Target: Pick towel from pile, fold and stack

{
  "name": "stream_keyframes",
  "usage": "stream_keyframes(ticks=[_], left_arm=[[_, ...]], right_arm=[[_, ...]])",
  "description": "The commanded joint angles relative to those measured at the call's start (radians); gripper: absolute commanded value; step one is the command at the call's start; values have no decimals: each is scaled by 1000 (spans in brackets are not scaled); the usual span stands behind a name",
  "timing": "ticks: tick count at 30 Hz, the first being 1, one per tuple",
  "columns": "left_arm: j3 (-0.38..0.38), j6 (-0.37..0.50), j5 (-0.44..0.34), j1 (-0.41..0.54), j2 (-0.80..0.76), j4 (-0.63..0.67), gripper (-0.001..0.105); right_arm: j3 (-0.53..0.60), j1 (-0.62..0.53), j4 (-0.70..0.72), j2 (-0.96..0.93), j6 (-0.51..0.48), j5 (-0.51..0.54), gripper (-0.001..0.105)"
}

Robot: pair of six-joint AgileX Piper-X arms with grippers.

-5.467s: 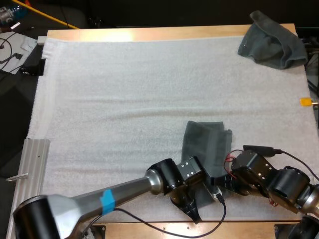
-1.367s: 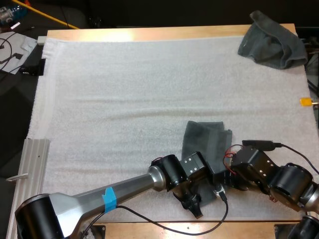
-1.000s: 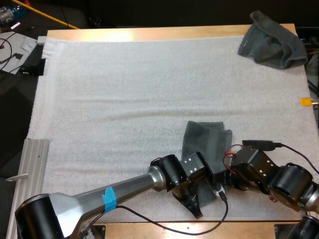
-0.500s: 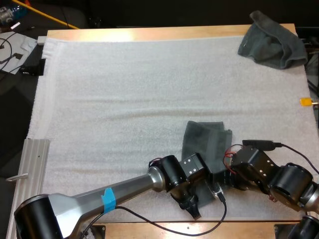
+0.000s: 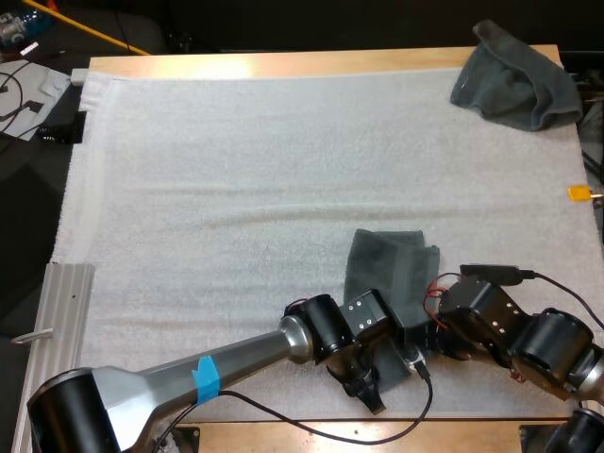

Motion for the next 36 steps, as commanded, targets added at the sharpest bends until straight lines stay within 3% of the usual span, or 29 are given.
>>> stream_keyframes(ticks=[1, 7, 13, 21, 30, 36], left_arm=[[-3, -4, 31, -1, 12, -3, 45], [-2, -13, 91, -3, 49, -27, 46], [-1, -25, 97, -5, 68, -34, 43], [-3, -35, 93, -2, 61, -27, 1], [-22, -9, 94, -4, 6, 30, 0], [-29, 44, -1, 1, -136, 132, 0]], right_arm=[[-5, -1, 8, -1, -1, 1, 0], [-3, -1, 14, -3, 1, 4, 0], [-6, 0, 12, -1, 1, 6, 0], [-4, 1, 14, -2, 0, 10, 0], [-3, 1, -4, -3, -29, -11, 0], [-26, 3, -41, -7, -32, 5, 0]])
